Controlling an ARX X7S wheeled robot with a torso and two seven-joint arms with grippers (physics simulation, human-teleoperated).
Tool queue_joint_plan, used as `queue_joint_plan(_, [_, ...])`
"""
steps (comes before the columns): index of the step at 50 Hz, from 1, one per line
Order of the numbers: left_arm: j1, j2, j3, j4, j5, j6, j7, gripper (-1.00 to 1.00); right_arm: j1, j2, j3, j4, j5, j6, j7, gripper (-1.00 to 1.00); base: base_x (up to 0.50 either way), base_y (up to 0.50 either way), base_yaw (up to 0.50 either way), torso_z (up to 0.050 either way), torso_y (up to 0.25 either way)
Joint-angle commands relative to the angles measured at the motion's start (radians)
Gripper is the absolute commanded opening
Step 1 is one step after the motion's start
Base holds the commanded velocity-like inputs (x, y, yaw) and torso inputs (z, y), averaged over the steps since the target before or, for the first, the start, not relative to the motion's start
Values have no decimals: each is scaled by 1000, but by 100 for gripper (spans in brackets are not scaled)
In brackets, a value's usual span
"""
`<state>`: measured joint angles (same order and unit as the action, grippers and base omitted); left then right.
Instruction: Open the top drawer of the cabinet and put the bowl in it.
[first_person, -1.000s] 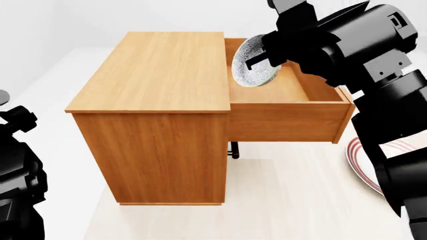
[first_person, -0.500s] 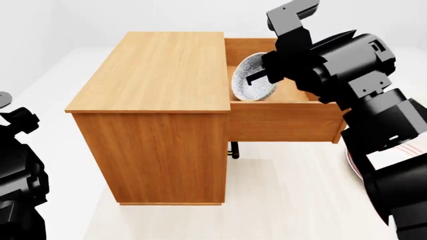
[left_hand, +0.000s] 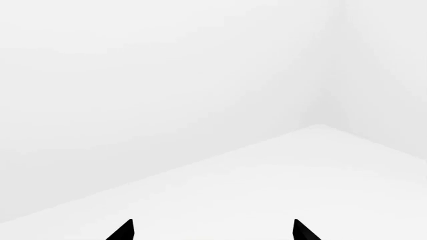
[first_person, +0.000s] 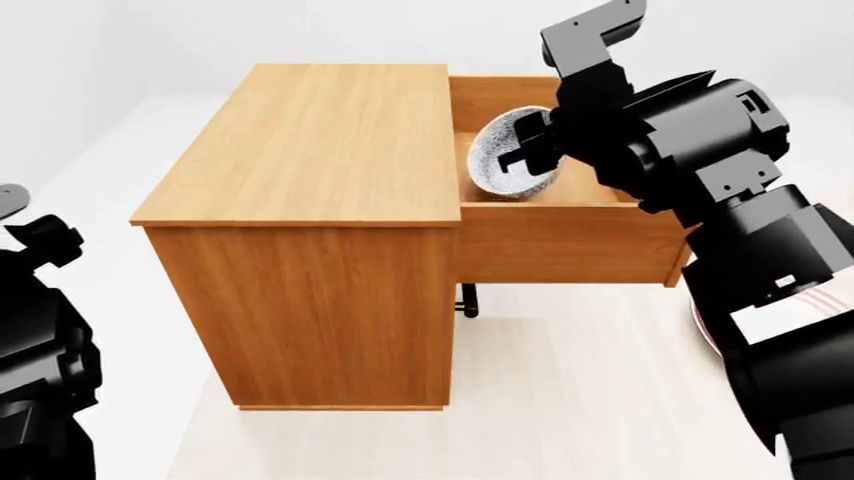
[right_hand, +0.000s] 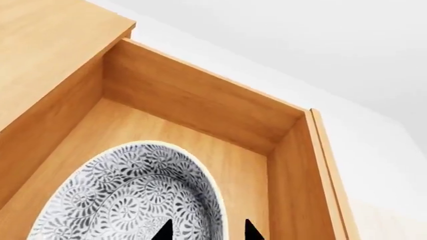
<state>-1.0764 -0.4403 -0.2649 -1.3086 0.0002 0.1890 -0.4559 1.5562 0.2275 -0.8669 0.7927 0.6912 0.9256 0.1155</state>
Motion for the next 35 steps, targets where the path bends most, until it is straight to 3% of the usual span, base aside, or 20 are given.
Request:
queue_joint_plan(1, [-1,4,3,0,1,0,0,100,10,0,13,24,-2,-36,23,100,0,0,0,0,0])
queue_joint_plan(10, [4,8,6,0,1,3,0,100,49,19,58,12,-79,-202,193,100,0,0,0,0,0])
queue_joint_plan(19, [10,12,11,0,2,5,1,100,60,96,77,-195,-182,-336,408,100,0,0,0,0,0])
queue_joint_plan(35, [14,16,17,0,1,10,1,100,-27,237,146,-705,-142,-300,583,100,0,0,0,0,0])
